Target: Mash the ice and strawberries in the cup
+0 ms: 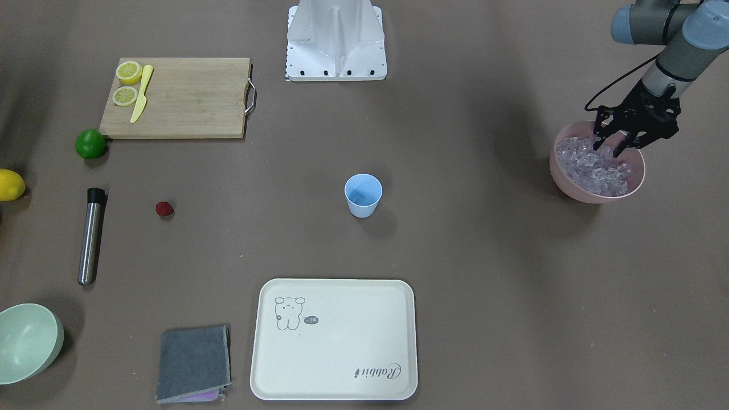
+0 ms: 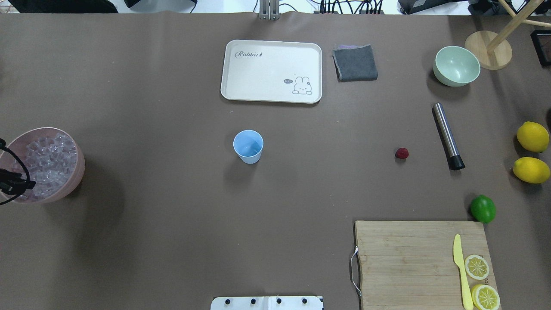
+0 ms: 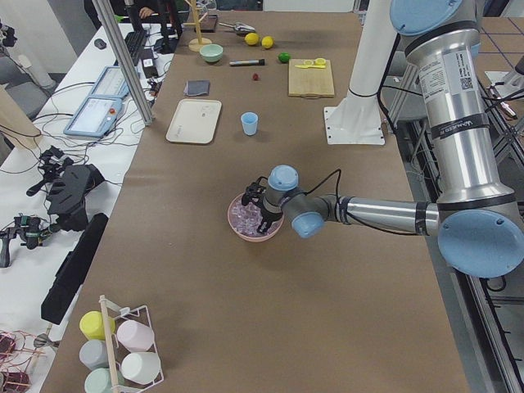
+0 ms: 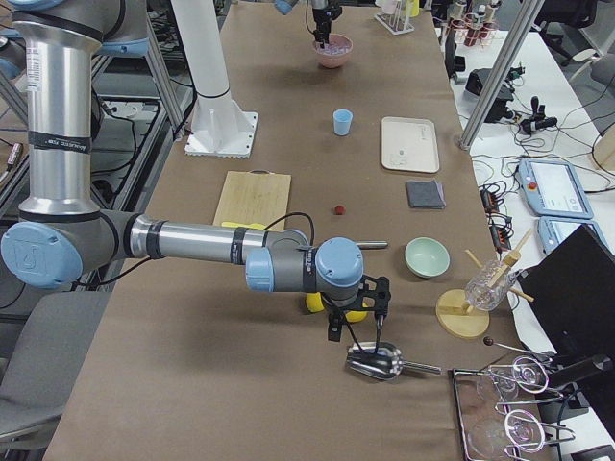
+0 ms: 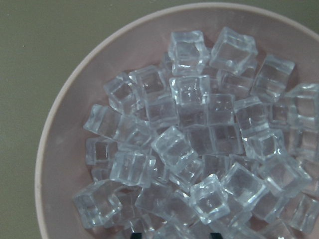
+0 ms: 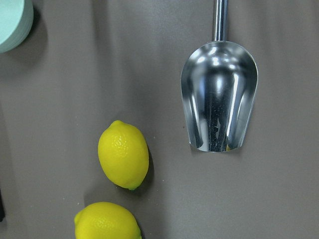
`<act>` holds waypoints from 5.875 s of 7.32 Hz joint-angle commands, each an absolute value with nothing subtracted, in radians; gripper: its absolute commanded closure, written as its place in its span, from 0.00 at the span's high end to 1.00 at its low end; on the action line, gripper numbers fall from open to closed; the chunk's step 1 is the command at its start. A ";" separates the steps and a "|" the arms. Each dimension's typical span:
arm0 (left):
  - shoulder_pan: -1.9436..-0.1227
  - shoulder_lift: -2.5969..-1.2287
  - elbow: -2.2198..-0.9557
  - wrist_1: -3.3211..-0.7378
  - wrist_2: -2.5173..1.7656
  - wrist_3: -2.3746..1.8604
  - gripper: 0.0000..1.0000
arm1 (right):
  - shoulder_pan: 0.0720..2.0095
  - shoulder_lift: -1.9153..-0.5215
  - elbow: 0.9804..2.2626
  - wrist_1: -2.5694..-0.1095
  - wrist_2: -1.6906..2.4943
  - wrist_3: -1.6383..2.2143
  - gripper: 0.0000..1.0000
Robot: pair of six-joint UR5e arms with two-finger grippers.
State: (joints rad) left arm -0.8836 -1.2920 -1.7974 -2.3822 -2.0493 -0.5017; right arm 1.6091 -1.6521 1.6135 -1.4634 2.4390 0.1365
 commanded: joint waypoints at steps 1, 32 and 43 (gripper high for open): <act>-0.884 -1.295 -1.798 -2.382 -2.051 -0.502 0.02 | 1.609 -1.652 1.615 -1.463 2.439 0.135 1.00; -0.945 -1.539 -1.766 -2.106 -2.045 -0.626 0.91 | 1.609 -1.624 1.586 -1.465 2.439 0.149 1.00; -0.942 -1.532 -1.759 -2.135 -2.046 -0.621 0.95 | 1.608 -1.582 1.551 -1.465 2.436 0.149 1.00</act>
State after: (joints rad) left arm -0.9426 -1.5302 -1.7602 -2.1353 -2.0463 -0.6179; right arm 1.6079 -1.5963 1.5695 -1.4649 2.4371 0.1494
